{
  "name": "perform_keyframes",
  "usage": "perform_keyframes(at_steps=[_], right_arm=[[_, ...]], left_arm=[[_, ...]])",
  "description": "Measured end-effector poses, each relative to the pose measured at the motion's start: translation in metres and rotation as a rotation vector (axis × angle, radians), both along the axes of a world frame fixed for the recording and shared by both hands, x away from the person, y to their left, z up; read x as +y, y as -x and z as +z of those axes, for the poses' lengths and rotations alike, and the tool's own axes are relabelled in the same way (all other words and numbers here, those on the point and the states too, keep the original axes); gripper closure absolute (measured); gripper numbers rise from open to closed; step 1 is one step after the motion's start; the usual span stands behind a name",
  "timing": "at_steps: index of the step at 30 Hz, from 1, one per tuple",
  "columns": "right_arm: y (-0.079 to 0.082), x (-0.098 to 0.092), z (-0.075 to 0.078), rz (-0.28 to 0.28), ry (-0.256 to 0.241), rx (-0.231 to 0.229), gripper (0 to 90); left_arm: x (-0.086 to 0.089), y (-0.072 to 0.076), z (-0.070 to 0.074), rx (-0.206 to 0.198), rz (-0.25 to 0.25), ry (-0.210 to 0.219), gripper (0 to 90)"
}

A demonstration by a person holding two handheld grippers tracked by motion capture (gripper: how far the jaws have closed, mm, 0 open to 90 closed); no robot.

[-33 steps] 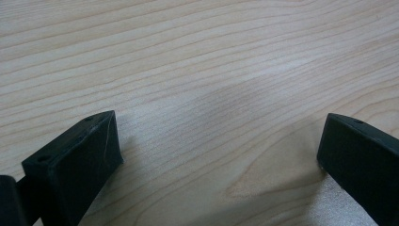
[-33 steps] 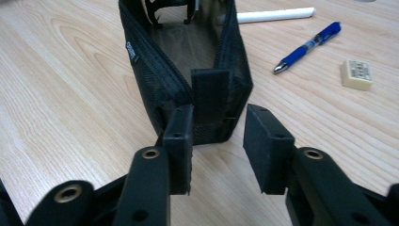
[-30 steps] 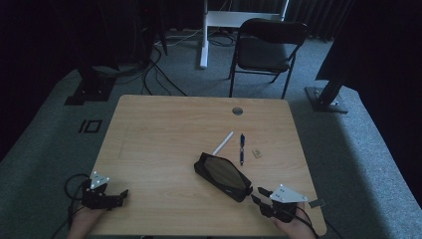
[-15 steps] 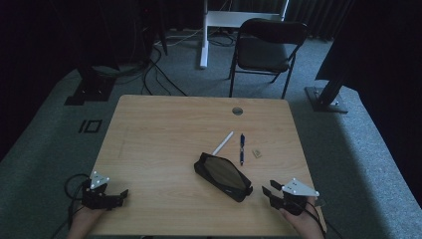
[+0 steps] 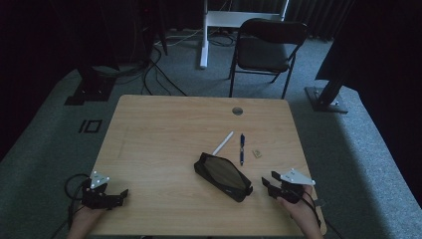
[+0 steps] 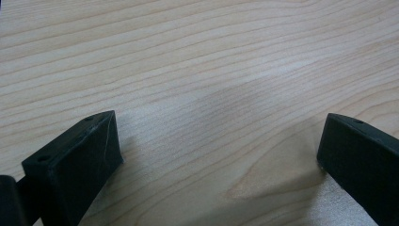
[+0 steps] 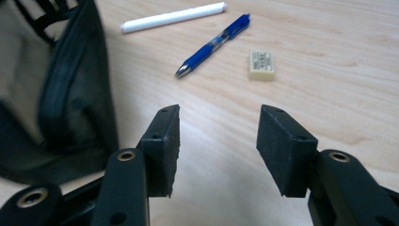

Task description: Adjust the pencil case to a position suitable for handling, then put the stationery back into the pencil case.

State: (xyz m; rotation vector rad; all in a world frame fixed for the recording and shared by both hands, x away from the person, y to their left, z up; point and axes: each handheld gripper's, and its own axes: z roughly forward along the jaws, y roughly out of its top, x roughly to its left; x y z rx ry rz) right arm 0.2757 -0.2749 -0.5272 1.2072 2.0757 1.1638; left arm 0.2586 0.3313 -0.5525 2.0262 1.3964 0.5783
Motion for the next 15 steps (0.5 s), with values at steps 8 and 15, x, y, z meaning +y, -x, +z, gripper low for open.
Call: perform_keyframes(at_steps=[8,15], right_arm=[[-0.021,0.001,-0.002,-0.010,0.002,0.010,49.0],[-0.039,0.005,-0.006,-0.015,0.016,0.023,47.4]], left_arm=[[0.000,0.000,0.000,-0.001,0.001,0.001,0.1],[0.000,0.000,0.000,0.000,0.000,0.001,0.1]])
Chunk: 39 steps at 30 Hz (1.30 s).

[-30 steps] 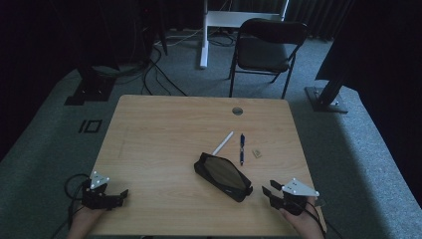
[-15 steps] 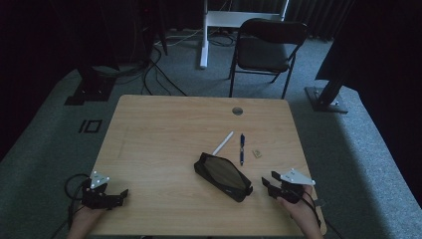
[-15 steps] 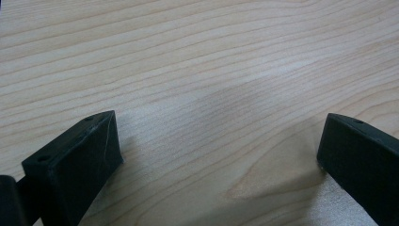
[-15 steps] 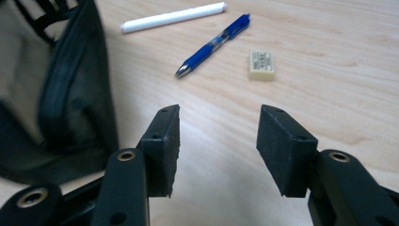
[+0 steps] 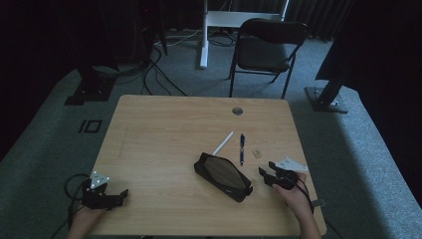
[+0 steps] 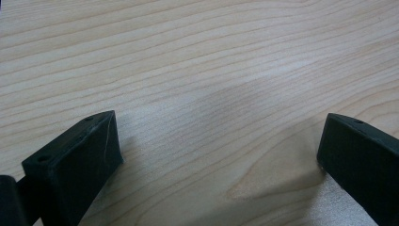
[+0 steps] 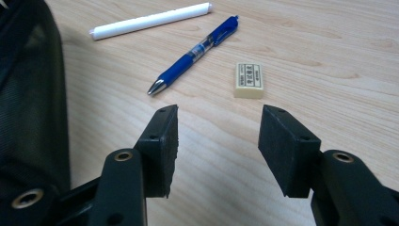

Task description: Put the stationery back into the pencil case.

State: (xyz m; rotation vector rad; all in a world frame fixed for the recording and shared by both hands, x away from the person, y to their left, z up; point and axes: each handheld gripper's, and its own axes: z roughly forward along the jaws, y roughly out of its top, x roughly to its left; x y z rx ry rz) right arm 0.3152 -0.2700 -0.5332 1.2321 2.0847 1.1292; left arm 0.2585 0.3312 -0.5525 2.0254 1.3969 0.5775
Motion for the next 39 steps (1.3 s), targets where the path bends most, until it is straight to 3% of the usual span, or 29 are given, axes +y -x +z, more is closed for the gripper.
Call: perform_keyframes(at_steps=[17,27,39], right_arm=[[-0.031,0.001,-0.010,-0.064,-0.006,0.033,46.9],[-0.044,0.005,-0.013,-0.064,-0.025,0.028,41.7],[-0.062,0.009,-0.012,-0.048,0.004,0.026,36.1]], left_arm=[[0.000,0.000,0.000,0.000,0.000,0.000,0.1],[0.000,0.000,0.000,0.000,0.000,0.000,0.1],[0.000,0.000,0.000,0.000,0.000,0.001,0.1]])
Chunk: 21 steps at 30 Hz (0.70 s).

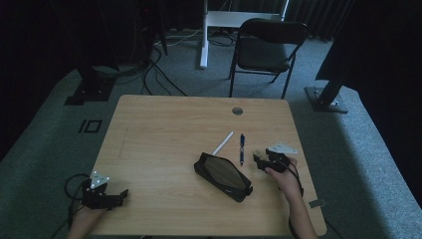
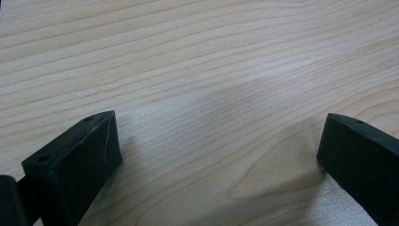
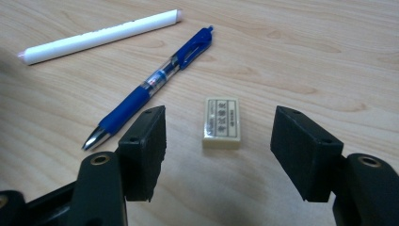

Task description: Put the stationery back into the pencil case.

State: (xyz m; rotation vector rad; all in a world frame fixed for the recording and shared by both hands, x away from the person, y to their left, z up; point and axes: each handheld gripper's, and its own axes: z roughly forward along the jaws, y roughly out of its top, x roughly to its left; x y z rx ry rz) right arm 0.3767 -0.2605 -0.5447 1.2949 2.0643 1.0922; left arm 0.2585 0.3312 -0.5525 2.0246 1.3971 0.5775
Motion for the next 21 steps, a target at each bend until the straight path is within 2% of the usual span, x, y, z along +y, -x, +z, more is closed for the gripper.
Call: perform_keyframes(at_steps=[1,8,13,21], right_arm=[[-0.002,0.000,-0.001,-0.003,-0.012,0.009,36.1],[-0.010,0.003,-0.005,0.014,0.004,0.035,43.0],[-0.014,0.003,-0.005,0.002,-0.005,0.042,46.3],[-0.019,0.006,-0.005,0.014,0.029,0.056,51.6]], left_arm=[[0.000,0.000,0.000,0.000,0.000,0.000,0.1],[0.000,0.000,0.000,0.000,-0.001,-0.001,0.1],[0.000,0.000,0.000,0.000,-0.001,-0.001,0.1],[0.000,0.000,0.000,0.000,-0.001,-0.001,0.1]])
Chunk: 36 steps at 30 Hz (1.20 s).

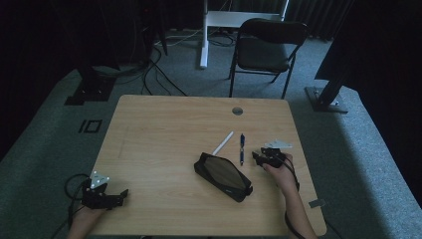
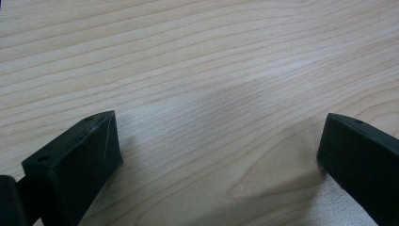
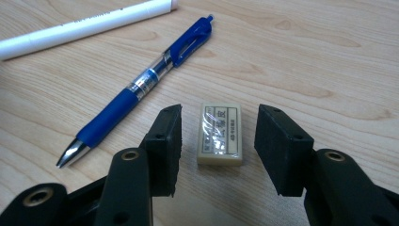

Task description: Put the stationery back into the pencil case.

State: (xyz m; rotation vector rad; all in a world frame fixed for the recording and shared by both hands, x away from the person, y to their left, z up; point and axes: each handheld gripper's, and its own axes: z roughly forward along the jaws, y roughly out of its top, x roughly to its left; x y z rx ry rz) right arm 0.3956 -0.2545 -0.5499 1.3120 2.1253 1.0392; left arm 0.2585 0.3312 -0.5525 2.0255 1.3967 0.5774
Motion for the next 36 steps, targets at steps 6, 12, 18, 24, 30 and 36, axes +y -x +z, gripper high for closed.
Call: perform_keyframes(at_steps=[6,12,18,24,30,36], right_arm=[[-0.001,0.002,-0.001,0.011,0.015,0.010,55.0],[-0.003,0.004,-0.001,0.006,0.023,0.016,55.9],[-0.003,0.005,-0.001,-0.002,0.027,0.013,60.4],[-0.003,0.007,0.000,-0.027,0.023,0.017,68.0],[-0.001,0.006,0.005,-0.034,-0.006,0.027,68.1],[0.003,0.002,0.015,-0.036,-0.010,0.022,68.1]], left_arm=[[0.000,0.000,0.000,0.000,0.000,0.000,0.1],[0.000,0.000,0.000,0.000,0.000,0.000,0.1],[0.000,0.000,0.000,0.000,0.000,0.000,0.1],[0.000,0.000,0.000,0.000,0.000,0.000,0.1],[0.000,0.000,0.000,0.000,0.000,0.000,0.1],[0.000,0.000,0.000,0.000,0.000,0.000,0.1]])
